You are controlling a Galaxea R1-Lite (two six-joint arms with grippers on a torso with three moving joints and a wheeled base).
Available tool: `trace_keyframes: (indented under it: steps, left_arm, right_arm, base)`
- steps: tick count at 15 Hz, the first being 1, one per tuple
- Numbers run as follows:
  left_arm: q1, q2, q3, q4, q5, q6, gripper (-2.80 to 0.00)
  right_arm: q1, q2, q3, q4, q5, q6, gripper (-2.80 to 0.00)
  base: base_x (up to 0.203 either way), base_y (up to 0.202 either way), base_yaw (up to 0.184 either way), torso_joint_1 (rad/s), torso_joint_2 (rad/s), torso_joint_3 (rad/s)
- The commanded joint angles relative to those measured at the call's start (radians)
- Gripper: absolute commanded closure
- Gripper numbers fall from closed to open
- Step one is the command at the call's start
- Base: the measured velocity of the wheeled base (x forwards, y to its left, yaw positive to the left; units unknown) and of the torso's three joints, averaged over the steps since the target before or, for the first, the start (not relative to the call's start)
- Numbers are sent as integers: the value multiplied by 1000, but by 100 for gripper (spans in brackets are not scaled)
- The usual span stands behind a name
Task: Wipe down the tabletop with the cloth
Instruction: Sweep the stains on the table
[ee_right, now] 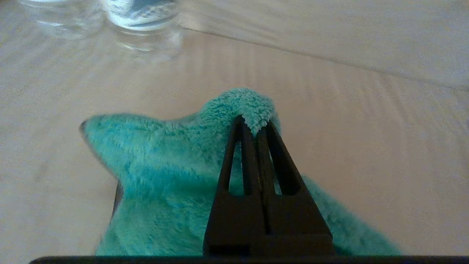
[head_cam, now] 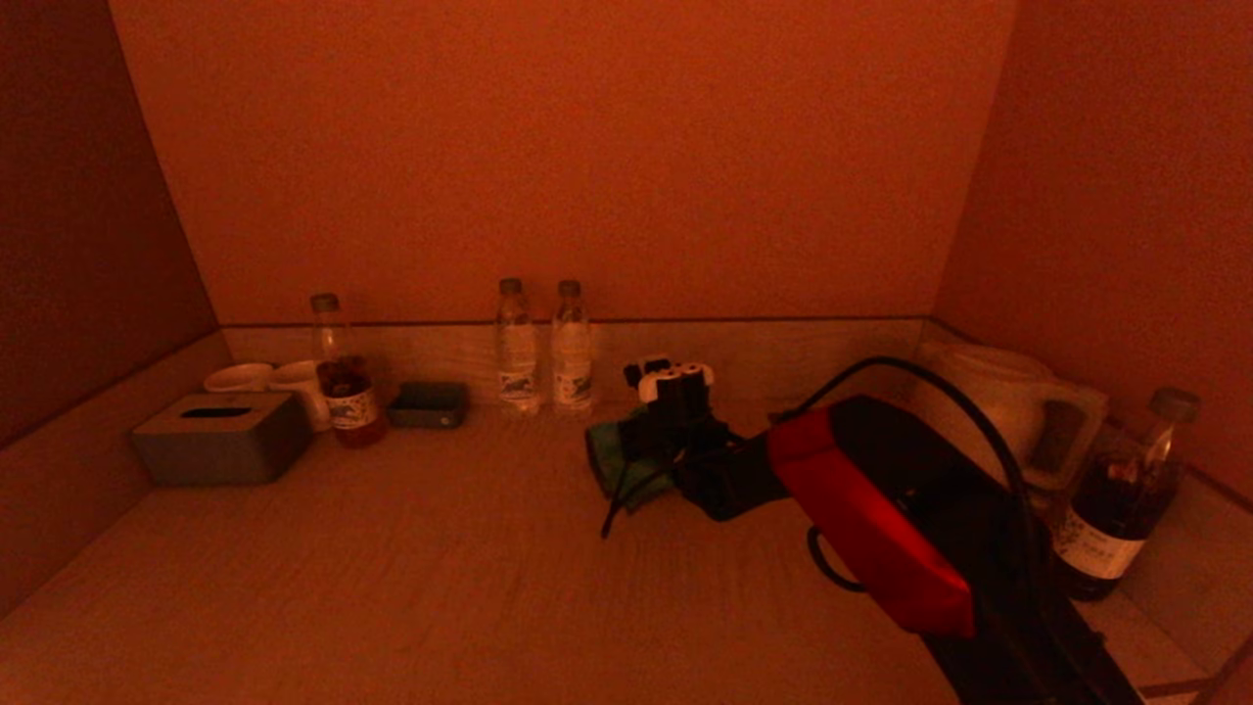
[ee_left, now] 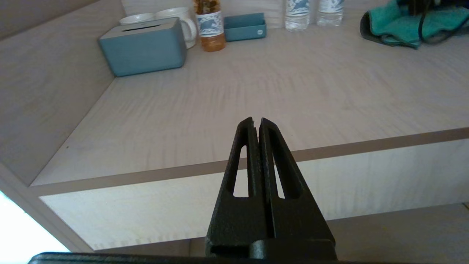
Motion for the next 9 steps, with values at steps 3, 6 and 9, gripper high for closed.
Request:
trace_keyframes:
  steps: [3, 6, 9]
  left_arm:
    - [-1, 0, 0, 0, 0, 0, 0]
    - [-1, 0, 0, 0, 0, 0, 0]
    - [0, 0, 0, 0, 0, 0, 0]
  right_arm:
    - [71, 106, -112, 37, -13, -17, 0]
    - [107, 102, -110, 38, -13, -15, 0]
    - [170, 74, -104, 38, -14, -14, 0]
  base:
    - [0, 0, 0, 0, 0, 0]
    - [0, 0, 0, 0, 0, 0]
    - [0, 0, 0, 0, 0, 0]
